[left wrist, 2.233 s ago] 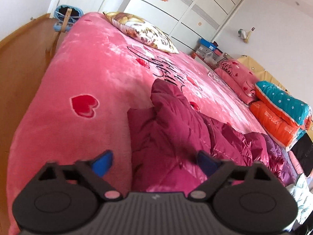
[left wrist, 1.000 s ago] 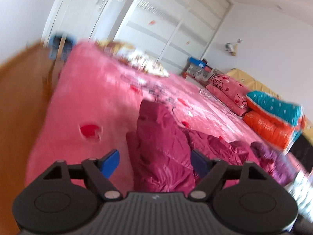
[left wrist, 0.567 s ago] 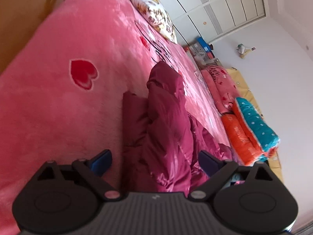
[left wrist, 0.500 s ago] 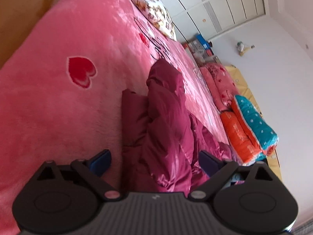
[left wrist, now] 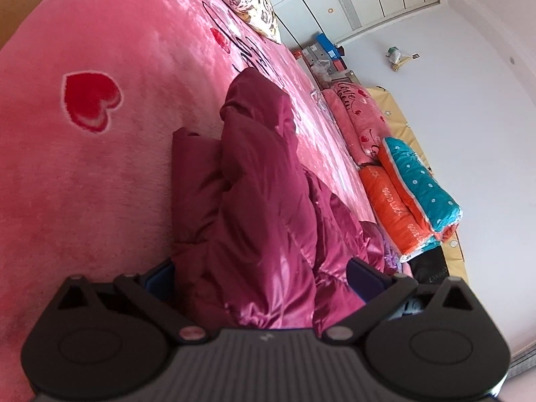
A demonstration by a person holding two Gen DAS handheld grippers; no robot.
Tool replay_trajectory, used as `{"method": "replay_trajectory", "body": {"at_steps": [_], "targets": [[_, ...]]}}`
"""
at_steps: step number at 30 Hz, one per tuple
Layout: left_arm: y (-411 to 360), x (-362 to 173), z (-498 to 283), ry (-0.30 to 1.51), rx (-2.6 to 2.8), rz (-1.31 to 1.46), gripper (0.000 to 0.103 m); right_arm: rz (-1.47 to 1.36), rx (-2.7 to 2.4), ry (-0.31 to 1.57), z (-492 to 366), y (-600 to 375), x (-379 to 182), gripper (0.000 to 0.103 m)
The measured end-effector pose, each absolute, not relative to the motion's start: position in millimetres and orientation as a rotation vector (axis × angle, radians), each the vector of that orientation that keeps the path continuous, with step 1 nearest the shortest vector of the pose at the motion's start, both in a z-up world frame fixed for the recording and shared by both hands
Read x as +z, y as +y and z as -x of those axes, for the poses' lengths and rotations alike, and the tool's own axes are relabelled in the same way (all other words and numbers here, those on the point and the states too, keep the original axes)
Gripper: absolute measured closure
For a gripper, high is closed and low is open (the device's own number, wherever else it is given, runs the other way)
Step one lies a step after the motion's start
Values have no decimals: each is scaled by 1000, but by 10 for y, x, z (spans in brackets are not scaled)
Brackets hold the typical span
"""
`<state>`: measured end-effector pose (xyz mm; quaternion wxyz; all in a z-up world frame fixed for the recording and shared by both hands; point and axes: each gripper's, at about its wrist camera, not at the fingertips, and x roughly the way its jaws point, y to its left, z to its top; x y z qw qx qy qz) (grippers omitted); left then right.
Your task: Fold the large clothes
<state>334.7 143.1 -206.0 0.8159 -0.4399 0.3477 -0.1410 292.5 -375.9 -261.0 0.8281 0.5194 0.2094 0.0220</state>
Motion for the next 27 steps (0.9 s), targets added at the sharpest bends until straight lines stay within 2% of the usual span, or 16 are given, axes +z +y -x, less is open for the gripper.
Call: {"method": "replay_trajectory", "body": {"at_steps": [4, 9, 17, 20, 22, 25, 27], "targets": [[1410, -2088, -3360, 738, -332, 911, 1, -1134, 221, 512, -3080, -3797, -2612, 0], [1293, -2115, -3323, 696, -363, 839, 1, -1029, 366, 647, -3370, -3766, -2578, 0], [1097, -2040, -3280, 672, -353, 744, 3, -1029, 415, 647, -3556, -3723, -2583, 0], [1051, -2053, -3257, 673, -305, 770, 21, -1007, 340, 679, -3529, -3694, -2493, 4], [1071, -2032, -3263, 682, -271, 790, 44, -1011, 297, 702, -3458, -3677, -2412, 18], [1148, -2050, -3270, 677, -239, 898, 61, -972, 225, 730, -3566, -3545, -2211, 35], [1137, -2015, -3268, 677, -210, 900, 66, -898, 192, 742, -3575, -3423, -2006, 45]]}}
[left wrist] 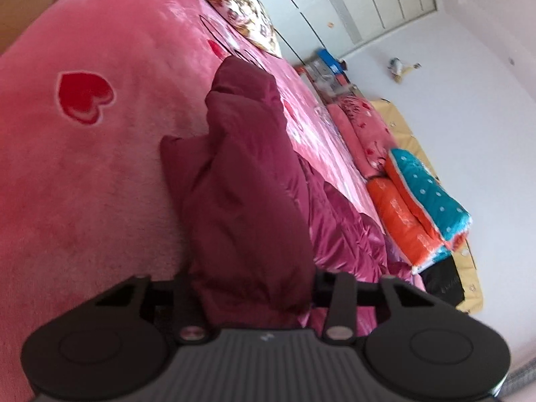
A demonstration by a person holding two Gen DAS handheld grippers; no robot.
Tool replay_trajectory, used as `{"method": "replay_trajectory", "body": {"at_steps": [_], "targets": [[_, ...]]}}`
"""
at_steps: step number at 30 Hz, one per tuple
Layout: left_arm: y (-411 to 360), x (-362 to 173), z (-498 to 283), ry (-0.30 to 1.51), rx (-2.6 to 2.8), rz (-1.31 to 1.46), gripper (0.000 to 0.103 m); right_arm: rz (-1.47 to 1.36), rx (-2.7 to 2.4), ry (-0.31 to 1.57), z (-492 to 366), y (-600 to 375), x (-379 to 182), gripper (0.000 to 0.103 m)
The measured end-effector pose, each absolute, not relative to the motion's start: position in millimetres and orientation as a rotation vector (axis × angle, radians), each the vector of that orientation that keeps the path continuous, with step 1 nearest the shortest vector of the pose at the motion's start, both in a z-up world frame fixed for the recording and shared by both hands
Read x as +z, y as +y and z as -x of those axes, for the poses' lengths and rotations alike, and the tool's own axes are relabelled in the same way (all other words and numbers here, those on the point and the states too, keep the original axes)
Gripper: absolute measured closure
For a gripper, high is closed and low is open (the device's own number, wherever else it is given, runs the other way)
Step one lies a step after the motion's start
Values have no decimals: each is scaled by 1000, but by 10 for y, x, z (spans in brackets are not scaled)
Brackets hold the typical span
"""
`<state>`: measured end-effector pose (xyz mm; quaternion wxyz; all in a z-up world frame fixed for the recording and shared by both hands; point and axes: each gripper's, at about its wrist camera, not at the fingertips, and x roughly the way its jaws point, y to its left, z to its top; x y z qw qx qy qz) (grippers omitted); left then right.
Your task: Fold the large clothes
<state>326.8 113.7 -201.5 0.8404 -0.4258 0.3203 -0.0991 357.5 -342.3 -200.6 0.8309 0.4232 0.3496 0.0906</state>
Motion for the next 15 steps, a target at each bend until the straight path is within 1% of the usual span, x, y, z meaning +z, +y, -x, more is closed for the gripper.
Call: {"method": "replay_trajectory", "body": {"at_steps": [1, 4, 7, 11, 15], "targets": [[1128, -1989, -3265, 676, -199, 898, 70, -855, 180, 741, -3578, -3357, -1879, 49], [1147, -1897, -3271, 672, -178, 925, 76, -711, 165, 725, -3607, -3135, -1468, 56], [1224, -1772, -3303, 666, -154, 946, 78, -546, 168, 699, -3668, -2844, -1067, 60], [1380, -1454, -3406, 620, -130, 923, 79, -402, 208, 644, -3776, -2510, -623, 63], [1621, -1151, -3520, 527, -86, 907, 79, -350, 256, 605, -3989, -2245, -333, 65]]}}
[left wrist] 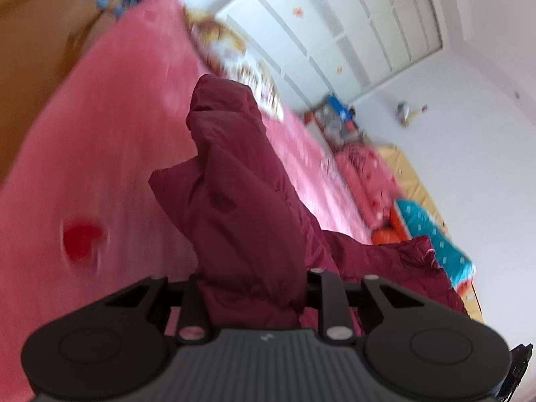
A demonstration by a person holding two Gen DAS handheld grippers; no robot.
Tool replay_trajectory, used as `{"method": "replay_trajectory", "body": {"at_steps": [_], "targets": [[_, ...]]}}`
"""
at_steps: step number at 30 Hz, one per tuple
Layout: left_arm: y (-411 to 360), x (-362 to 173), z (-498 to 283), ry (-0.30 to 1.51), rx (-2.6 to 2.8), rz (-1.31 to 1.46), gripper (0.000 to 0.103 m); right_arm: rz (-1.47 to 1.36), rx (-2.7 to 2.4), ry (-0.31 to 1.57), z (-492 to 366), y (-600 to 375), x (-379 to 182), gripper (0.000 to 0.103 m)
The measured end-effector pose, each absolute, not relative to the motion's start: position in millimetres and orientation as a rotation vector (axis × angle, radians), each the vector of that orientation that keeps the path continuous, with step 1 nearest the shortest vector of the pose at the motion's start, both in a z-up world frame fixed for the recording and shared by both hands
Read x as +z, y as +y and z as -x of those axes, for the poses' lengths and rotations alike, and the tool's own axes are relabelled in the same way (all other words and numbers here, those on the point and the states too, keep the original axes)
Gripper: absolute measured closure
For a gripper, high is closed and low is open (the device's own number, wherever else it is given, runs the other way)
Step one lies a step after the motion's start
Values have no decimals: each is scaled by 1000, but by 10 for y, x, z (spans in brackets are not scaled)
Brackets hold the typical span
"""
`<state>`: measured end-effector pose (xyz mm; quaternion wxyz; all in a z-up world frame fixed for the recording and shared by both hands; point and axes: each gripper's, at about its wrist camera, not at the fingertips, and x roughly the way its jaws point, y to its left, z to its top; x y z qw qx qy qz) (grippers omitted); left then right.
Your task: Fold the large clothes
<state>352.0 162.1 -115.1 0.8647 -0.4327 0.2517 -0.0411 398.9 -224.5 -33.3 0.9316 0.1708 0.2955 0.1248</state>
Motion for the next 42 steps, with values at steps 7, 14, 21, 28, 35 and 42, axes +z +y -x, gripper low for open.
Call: {"method": "replay_trajectory", "body": {"at_steps": [7, 14, 21, 28, 35, 42], "targets": [[2038, -902, -3982, 396, -25, 814, 78, -278, 311, 498, -4661, -1870, -95, 65], [2294, -1249, -4604, 385, 63, 653, 78, -110, 270, 450, -5234, -1404, -354, 65], [2407, -1758, -4917, 476, 145, 611, 63, 151, 141, 498, -5728, -841, -1054, 65], [2356, -1649, -4839, 475, 161, 539, 42, 170, 63, 558, -5783, -831, -1341, 19], [2154, -1328, -4323, 351, 172, 488, 7, -3, -18, 533, -5705, -1223, -1140, 0], [1502, -1081, -3584, 305, 145, 372, 1, -153, 9, 496, -5011, -1733, -970, 0]]}}
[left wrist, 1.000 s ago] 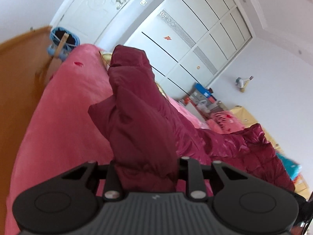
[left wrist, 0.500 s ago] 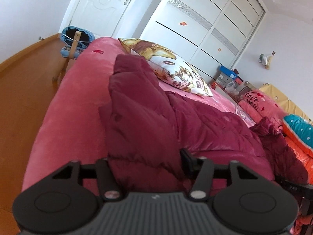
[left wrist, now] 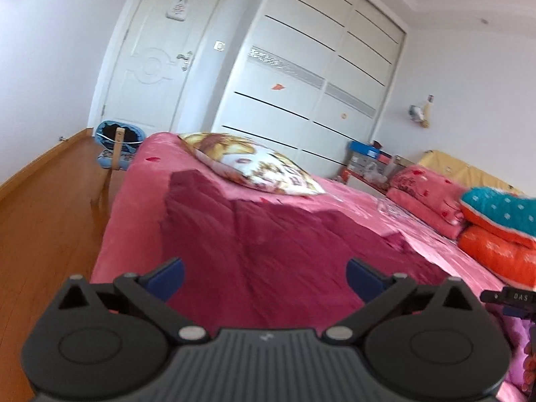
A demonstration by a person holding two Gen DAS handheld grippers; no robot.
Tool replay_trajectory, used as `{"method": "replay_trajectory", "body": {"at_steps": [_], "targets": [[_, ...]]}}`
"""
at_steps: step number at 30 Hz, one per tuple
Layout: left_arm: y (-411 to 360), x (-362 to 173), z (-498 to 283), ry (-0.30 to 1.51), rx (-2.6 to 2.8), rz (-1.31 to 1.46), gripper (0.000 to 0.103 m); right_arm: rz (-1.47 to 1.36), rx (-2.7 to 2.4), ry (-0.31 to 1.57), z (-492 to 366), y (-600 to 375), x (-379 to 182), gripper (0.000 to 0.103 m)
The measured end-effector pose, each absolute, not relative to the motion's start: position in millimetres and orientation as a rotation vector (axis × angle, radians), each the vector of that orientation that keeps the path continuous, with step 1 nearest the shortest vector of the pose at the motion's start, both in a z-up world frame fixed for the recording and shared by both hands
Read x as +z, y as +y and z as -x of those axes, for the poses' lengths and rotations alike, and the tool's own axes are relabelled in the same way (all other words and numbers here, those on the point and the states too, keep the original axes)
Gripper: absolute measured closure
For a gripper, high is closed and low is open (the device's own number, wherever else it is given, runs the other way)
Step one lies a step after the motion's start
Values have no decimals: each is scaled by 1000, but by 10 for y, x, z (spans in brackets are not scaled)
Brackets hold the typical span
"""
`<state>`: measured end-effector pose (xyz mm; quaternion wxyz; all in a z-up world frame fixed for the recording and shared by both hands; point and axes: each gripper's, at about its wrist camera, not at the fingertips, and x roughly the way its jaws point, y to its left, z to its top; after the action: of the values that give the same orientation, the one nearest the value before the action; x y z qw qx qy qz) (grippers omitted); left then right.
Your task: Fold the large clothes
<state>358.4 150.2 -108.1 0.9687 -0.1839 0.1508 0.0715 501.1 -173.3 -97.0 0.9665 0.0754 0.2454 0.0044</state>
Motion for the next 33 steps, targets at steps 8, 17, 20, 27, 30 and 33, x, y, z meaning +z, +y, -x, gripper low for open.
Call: {"method": "replay_trajectory", "body": {"at_steps": [8, 17, 20, 27, 30, 33], "targets": [[893, -1025, -2790, 323, 58, 364, 1, -214, 6, 442, -3561, -2015, -946, 0], [501, -454, -1646, 329, -17, 288, 1, -215, -15, 342, -1954, -1820, -569, 0], [380, -186, -1235, 315, -37, 224, 1, -213, -29, 302, -1276, -1741, -303, 0], [265, 235, -580, 300, -37, 162, 1, -190, -33, 204, -277, -1560, 55, 0], [307, 306, -425, 308, -40, 181, 1, -185, -27, 213, -116, -1524, 147, 0], [358, 354, -296, 321, -50, 202, 1, -195, -37, 235, 30, -1519, 229, 0]]}}
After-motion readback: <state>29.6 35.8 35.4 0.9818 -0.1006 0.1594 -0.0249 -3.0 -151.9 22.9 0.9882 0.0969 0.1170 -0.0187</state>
